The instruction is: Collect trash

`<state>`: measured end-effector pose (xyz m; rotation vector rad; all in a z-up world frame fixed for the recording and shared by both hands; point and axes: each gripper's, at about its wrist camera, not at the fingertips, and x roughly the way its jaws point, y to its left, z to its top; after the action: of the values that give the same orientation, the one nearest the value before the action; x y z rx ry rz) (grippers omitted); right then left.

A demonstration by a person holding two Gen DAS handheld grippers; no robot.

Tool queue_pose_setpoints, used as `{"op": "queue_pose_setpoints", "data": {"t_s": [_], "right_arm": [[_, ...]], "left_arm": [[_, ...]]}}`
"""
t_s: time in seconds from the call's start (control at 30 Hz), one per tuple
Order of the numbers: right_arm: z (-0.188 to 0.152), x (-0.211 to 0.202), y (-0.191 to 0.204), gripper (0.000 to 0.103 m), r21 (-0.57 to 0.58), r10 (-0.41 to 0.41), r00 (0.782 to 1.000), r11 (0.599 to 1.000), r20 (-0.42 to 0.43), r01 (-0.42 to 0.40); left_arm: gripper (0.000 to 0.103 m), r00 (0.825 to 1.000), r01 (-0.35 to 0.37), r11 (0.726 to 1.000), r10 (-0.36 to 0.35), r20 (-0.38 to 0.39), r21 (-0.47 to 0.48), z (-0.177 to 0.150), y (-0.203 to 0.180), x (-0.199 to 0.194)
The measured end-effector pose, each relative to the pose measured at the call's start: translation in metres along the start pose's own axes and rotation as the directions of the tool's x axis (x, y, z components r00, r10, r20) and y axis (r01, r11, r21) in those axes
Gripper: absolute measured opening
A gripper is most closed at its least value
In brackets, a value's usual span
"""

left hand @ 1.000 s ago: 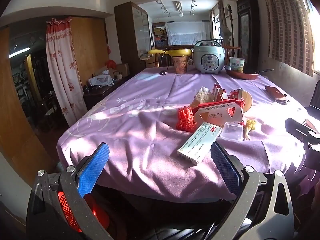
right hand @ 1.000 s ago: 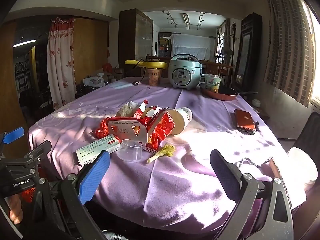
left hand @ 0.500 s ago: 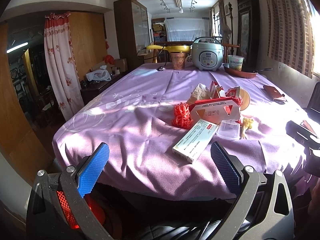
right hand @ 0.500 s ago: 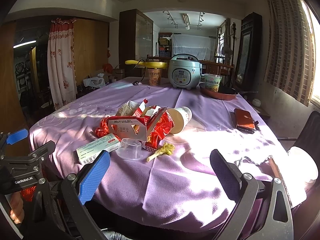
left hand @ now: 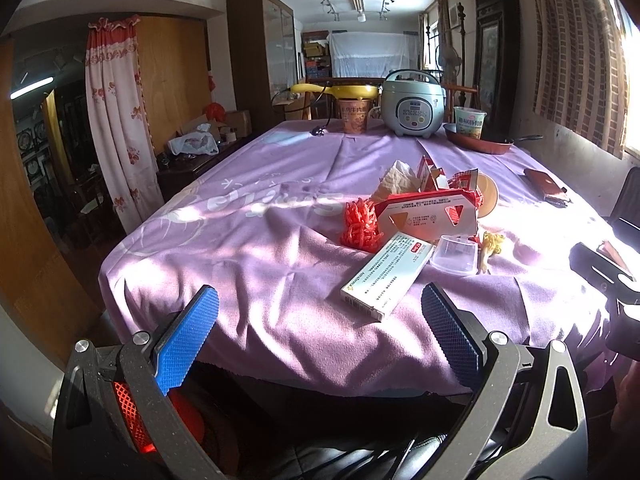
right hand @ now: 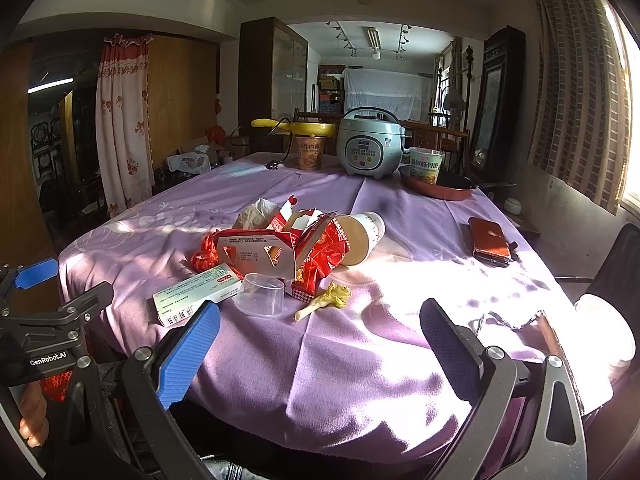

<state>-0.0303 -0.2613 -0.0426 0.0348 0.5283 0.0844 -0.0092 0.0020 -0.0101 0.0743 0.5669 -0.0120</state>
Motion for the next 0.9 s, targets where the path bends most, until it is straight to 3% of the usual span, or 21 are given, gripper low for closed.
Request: {"op": "queue_pose_setpoints", "data": {"t_s": [0.9], "right_arm": [[-0.0015,-0.0003,0.0003,0.098,-0.001,0.001,1.000,1.000,-0.002,-0.001]], "left_arm": [[0.097,1.000,0.000,1.000,0.000,-0.003,0.002,-0.0001,-0.0022,0.0008]]}}
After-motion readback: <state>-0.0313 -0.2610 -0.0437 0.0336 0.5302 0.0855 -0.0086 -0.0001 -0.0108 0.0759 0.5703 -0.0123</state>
